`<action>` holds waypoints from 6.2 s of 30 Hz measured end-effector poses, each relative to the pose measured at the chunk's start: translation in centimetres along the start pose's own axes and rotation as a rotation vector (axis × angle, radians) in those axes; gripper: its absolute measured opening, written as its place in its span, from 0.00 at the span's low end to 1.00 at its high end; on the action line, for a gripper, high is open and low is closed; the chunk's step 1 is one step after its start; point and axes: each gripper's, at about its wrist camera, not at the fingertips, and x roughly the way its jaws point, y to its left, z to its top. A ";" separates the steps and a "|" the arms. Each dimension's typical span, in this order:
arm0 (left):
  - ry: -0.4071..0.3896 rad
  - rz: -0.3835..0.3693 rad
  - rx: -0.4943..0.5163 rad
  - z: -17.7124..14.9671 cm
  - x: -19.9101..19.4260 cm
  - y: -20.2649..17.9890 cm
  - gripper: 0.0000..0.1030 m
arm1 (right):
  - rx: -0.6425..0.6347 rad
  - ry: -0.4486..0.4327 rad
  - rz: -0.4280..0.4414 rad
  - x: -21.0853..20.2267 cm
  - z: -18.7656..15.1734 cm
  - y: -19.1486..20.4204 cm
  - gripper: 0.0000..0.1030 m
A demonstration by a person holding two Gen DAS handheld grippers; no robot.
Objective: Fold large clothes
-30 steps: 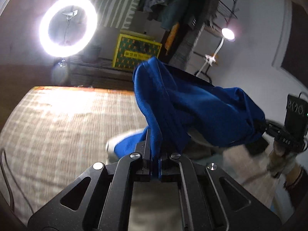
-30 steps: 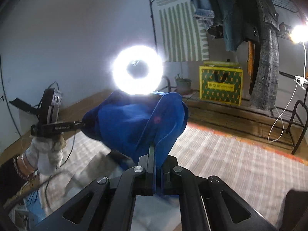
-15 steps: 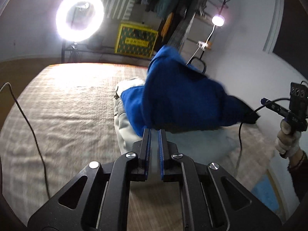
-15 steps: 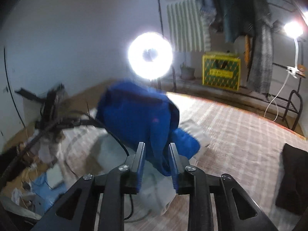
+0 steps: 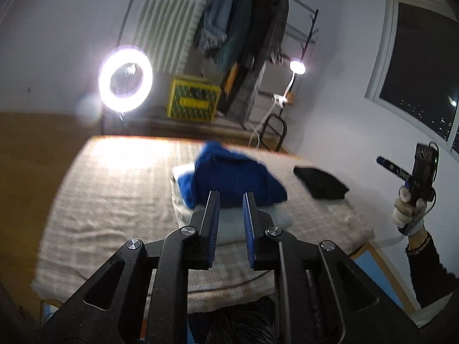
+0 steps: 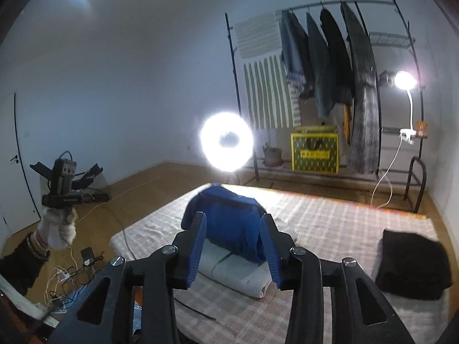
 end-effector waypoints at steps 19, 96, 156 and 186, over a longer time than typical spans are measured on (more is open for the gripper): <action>-0.086 0.016 -0.051 13.5 -7.1 -0.7 0.57 | -0.003 -0.073 -0.129 -2.8 9.5 -1.7 0.63; 0.301 -0.271 -0.533 -7.9 28.2 16.0 0.07 | 0.578 0.431 0.045 25.6 -15.0 -11.2 0.14; 0.291 -0.198 -0.107 -13.5 23.3 0.2 0.23 | 0.129 0.402 0.110 25.8 -11.5 -1.8 0.43; 0.302 -0.289 -0.173 -15.6 28.0 -3.4 0.00 | 0.339 0.456 0.073 29.7 -13.3 -6.2 0.00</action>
